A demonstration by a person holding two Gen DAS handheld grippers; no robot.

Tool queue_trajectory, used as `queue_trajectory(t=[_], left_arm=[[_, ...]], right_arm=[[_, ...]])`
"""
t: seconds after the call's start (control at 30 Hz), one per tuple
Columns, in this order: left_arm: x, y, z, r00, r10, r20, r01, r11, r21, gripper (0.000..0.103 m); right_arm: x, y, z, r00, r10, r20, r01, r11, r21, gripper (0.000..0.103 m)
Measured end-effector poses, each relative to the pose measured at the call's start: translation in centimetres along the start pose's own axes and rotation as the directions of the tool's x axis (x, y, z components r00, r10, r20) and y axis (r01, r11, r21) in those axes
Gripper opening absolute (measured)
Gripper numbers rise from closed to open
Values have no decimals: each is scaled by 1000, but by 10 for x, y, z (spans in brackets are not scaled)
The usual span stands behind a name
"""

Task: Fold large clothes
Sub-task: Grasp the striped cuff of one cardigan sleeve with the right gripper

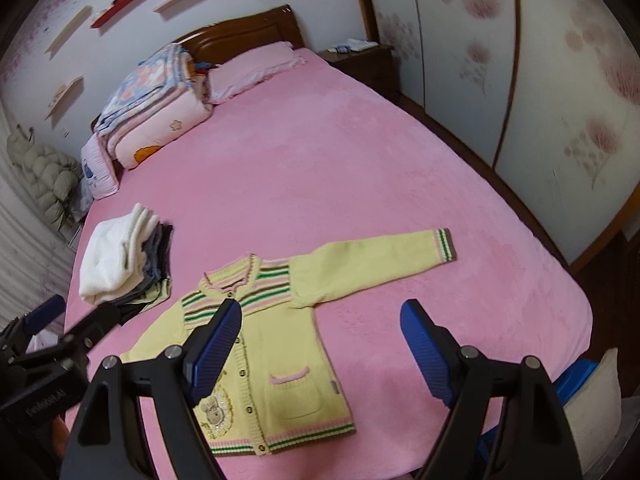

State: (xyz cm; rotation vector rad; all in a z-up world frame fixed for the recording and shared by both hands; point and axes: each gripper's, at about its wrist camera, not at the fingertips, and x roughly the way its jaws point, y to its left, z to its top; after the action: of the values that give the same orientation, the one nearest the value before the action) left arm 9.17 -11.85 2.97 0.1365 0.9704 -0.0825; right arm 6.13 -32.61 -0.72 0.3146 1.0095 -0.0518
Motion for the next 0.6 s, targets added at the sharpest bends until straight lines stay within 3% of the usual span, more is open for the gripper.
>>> queue_trajectory(t=[0.33, 0.6], left_arm=[[111, -86, 15, 994, -9, -108, 9, 1000, 3, 102], [203, -139, 14, 984, 20, -174, -3, 995, 98, 102]], right_arm=[[104, -99, 12, 987, -14, -160, 31, 994, 102, 82], [190, -171, 20, 971, -46, -233, 87, 982, 169, 82]])
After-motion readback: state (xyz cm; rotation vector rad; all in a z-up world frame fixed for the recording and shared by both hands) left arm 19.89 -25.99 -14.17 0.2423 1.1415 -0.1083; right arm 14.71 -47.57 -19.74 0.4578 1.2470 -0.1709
